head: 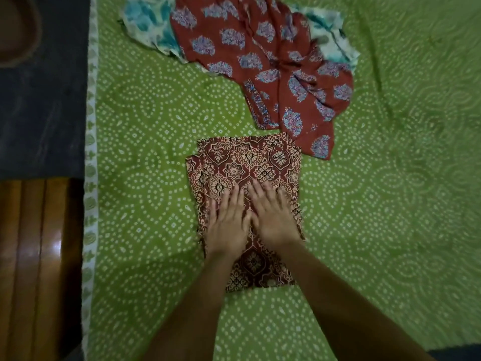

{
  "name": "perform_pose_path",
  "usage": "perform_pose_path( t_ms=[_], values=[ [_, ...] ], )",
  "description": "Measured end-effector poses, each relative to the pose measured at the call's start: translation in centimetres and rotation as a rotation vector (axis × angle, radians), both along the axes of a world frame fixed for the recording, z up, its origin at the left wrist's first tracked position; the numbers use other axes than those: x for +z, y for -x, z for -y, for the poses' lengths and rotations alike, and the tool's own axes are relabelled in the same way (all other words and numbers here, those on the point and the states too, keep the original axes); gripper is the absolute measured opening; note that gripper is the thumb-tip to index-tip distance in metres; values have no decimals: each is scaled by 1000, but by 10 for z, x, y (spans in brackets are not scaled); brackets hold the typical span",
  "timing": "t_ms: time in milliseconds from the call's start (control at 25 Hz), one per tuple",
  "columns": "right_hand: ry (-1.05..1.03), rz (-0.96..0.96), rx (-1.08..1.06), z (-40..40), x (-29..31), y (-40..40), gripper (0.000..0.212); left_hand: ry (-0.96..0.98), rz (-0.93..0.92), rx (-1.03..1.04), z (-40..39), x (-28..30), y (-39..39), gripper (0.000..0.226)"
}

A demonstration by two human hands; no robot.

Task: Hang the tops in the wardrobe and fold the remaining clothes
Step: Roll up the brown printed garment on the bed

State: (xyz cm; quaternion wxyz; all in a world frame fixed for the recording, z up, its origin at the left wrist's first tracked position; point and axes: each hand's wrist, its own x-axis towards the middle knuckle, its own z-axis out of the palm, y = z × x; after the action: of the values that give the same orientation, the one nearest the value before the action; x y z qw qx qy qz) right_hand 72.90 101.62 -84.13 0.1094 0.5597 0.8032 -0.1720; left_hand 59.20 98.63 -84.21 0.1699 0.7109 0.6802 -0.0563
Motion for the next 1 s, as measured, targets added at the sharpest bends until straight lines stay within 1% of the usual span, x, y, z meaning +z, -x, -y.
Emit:
perform_pose_path(
  t_ms=[40,80,120,160,200,240,280,320,360,400,440,480,520,560,600,640,720,800,840,880,960,1000],
  values=[
    [-17,76,-32,-8,-13,-11,59,5,-53,22,-5,-14,9,65],
    [-19,112,-120,-19,-21,-25,63,3,-108,55,-11,-24,21,72],
    [-7,106,-241,-28,-24,-40,65,-12,-136,135,-16,-28,32,78],
    [12,75,-381,-32,-23,-54,66,-20,-148,276,-20,-26,42,82],
    [-2,4,-528,-30,-20,-66,67,-66,-99,471,-20,-19,52,82],
    [-59,-112,-684,-26,-15,-76,67,-155,8,672,-20,-7,59,78],
    [-111,-277,-833,-21,-8,-83,64,-247,155,829,-19,3,63,70],
    [-112,-463,-952,-15,0,-87,59,-265,320,931,-18,15,65,64],
    [-16,-626,-1034,-10,11,-86,52,-175,449,972,-17,26,63,61],
    [170,-736,-1086,-7,17,-84,45,-18,536,977,-17,33,59,61],
    [384,-794,-1088,-9,22,-80,39,160,593,1001,-20,38,55,62],
    [596,-804,-1069,-15,24,-77,38,372,647,1053,-25,42,49,68],
    [763,-793,-1029,-22,25,-74,44,599,683,1103,-31,46,46,85],
    [884,-790,-978,-30,25,-74,52,779,711,1111,-36,49,44,105],
    [938,-784,-916,-37,26,-74,59,864,725,1080,-39,50,44,117],
    [948,-796,-865,-42,31,-74,59,860,730,1039,-41,56,44,120],
    [838,-883,-867,-43,51,-76,56,626,779,980,-42,77,46,116],
    [679,-1036,-937,-35,86,-79,67,354,864,914,-41,114,48,112],
    [596,-1101,-928,-31,110,-80,74,273,884,852,-40,137,49,110],
    [514,-1143,-877,-25,132,-83,80,231,911,755,-38,158,50,106],
    [409,-1147,-737,-12,179,-90,92,286,940,543,-35,207,51,87],
    [402,-1105,-694,-6,204,-94,94,324,882,456,-34,231,49,78]
  ],
)
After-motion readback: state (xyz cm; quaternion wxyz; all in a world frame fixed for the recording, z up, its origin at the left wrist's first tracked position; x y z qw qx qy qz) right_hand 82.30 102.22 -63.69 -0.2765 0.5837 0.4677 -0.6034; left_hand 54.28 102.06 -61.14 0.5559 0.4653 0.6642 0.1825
